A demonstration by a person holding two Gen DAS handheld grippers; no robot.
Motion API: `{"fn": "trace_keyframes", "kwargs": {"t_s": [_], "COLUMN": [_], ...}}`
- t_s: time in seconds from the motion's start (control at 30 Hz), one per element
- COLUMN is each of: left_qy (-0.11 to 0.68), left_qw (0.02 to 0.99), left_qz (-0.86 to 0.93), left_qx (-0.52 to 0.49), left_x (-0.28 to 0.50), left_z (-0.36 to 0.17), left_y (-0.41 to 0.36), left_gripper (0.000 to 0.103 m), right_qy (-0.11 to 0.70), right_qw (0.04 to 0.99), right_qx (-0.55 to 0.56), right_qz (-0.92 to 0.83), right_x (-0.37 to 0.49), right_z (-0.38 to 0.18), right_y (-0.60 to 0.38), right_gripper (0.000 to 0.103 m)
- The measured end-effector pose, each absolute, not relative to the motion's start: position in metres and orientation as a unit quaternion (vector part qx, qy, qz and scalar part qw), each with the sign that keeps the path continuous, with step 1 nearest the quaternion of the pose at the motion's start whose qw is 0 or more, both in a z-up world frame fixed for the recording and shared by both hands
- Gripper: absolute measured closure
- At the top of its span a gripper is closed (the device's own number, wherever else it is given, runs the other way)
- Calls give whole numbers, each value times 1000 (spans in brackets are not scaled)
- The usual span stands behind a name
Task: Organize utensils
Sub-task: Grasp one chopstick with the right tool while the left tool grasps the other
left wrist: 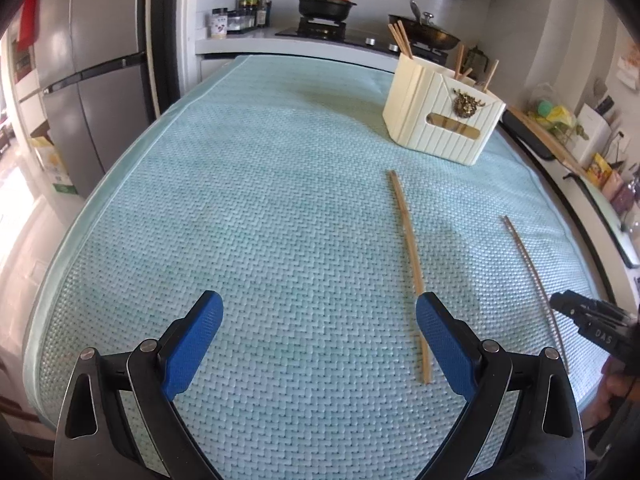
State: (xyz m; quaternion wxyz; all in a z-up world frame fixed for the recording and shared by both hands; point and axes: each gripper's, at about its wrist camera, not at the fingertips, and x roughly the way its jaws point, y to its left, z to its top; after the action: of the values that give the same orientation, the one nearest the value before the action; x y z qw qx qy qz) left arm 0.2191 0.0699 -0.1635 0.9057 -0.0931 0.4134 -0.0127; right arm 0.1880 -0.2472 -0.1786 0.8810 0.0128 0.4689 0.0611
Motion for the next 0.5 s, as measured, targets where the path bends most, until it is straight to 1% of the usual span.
{"fn": "trace_keyframes", "kwargs": {"t_s": [0.03, 0.17, 0.33, 0.4, 0.5], "left_qy": [415, 433, 444, 449, 460], "left_qw": [904, 891, 888, 887, 883], "left_qz": [-26, -81, -93, -93, -84], "left_qx": [-100, -113, -74, -60, -34], "left_x": [222, 241, 277, 295, 320], "left_z": [-162, -162, -168, -171, -179], "left_y": [69, 58, 35, 27, 18], "left_gripper": [5, 5, 7, 9, 15], "right_qy": [465, 469, 473, 473, 480], "right_qw": [883, 878, 875, 874, 870], "right_qx": [14, 7, -17, -20, -23], "right_qz": [62, 90, 107, 108, 112], "right_x": [186, 202, 220, 227, 236], "right_z": [-175, -167, -168, -170, -175], "right_y": [-251, -250, -240, -237, -237], "right_gripper": [62, 62, 62, 62, 62]}}
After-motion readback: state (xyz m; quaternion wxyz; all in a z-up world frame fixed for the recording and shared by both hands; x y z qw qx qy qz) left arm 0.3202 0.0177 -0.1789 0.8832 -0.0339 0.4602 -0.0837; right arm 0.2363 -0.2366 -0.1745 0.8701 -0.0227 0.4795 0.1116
